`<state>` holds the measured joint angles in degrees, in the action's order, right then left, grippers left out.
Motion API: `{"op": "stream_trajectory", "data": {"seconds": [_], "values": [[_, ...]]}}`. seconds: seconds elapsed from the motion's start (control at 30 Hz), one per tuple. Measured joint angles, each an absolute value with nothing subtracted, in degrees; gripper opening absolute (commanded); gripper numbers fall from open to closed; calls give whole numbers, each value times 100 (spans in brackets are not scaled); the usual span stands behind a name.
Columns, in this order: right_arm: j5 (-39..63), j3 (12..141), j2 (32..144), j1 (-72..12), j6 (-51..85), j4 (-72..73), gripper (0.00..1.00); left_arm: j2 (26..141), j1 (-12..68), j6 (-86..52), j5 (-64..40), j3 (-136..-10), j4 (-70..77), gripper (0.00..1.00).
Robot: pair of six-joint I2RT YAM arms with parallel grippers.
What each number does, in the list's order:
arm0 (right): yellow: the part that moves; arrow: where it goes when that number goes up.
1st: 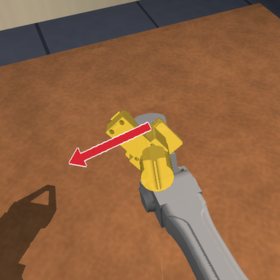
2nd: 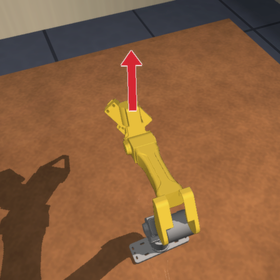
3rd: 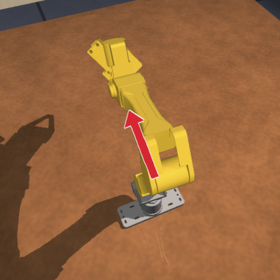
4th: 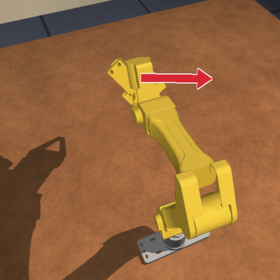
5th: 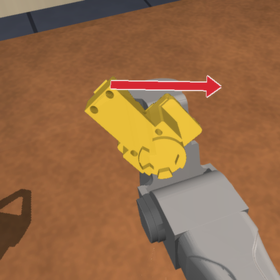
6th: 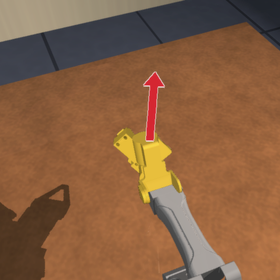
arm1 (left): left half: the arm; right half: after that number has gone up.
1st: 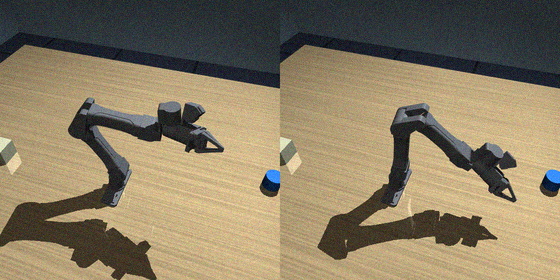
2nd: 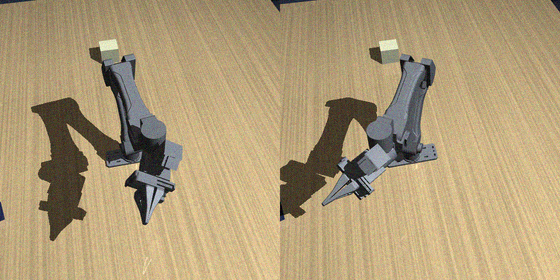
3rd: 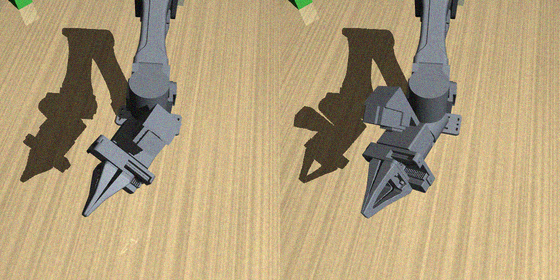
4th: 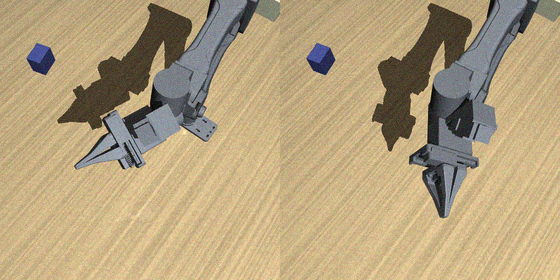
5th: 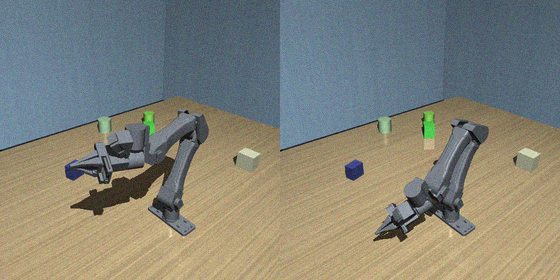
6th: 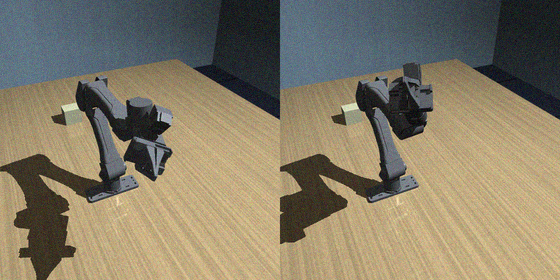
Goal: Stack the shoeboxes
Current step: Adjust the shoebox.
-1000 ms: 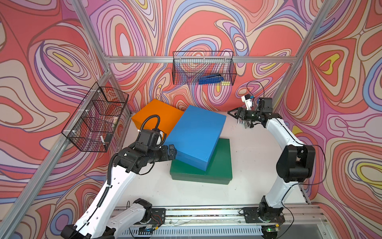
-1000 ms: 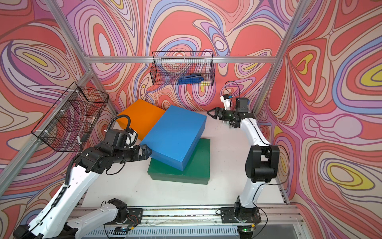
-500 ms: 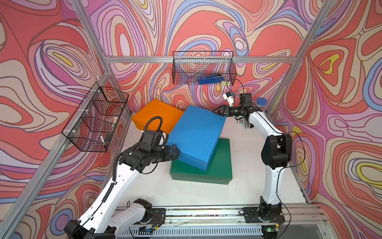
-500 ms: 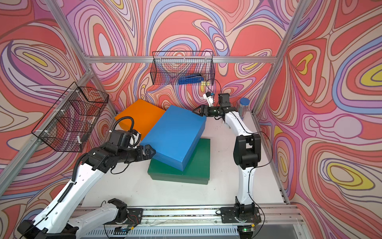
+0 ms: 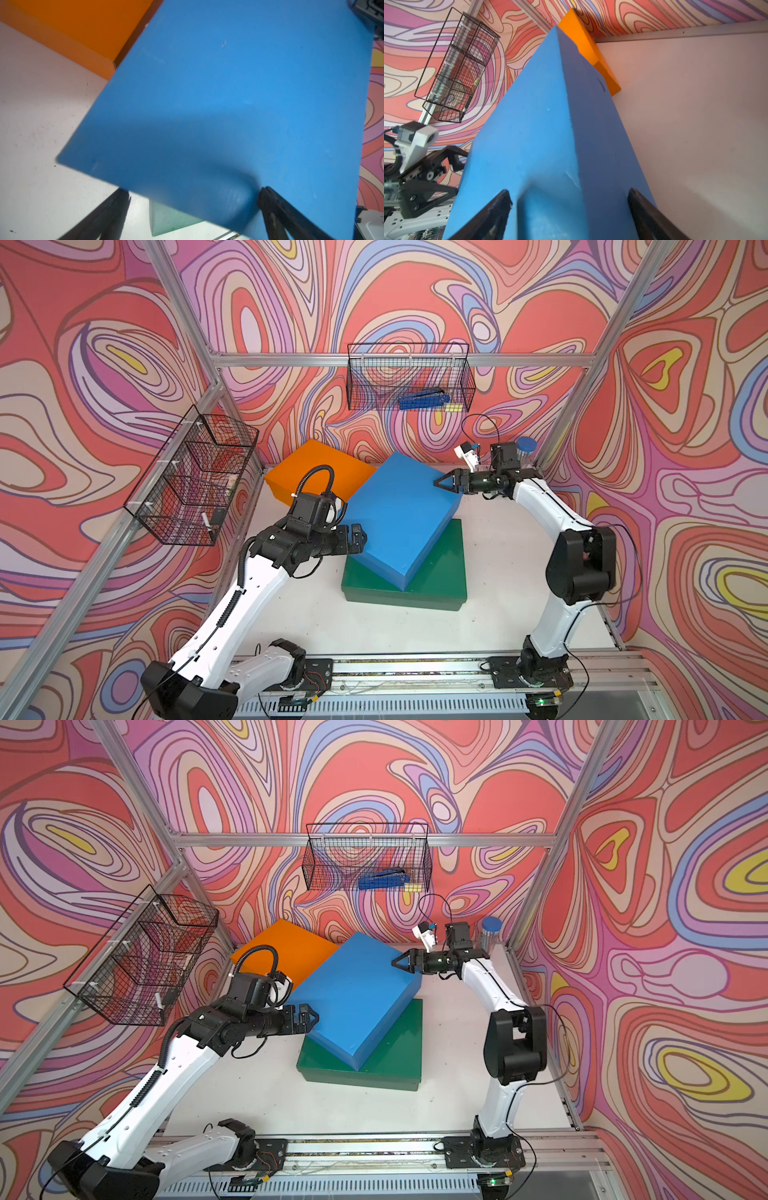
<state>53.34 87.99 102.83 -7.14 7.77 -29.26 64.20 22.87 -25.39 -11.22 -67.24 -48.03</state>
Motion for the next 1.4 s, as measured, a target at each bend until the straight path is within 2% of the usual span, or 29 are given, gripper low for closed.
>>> {"op": "stream_trajectory", "data": {"seconds": [0.3,0.47,0.67,0.8,0.97,1.4], "values": [[4274,6696,8018,-1079,1144,-2969,91,6812,2073,-2097,-862,-7100,-4823,100],[3966,6176,7240,-1251,1417,-3382,95,7395,1966,-1815,-854,-7537,-4751,100],[3553,6685,7325,-1343,1310,-4136,98,7588,1966,-1693,-965,-7695,-4661,100],[3546,7223,7754,-1354,1319,-4204,98,7286,1953,-1732,-1020,-7494,-4731,100],[3623,7234,7865,-1382,1498,-4189,96,7070,1944,-1929,-1223,-7312,-4786,100],[3365,6064,6117,-1780,2331,-4790,98,8460,1911,-1586,-1516,-8458,-4770,100]]}}
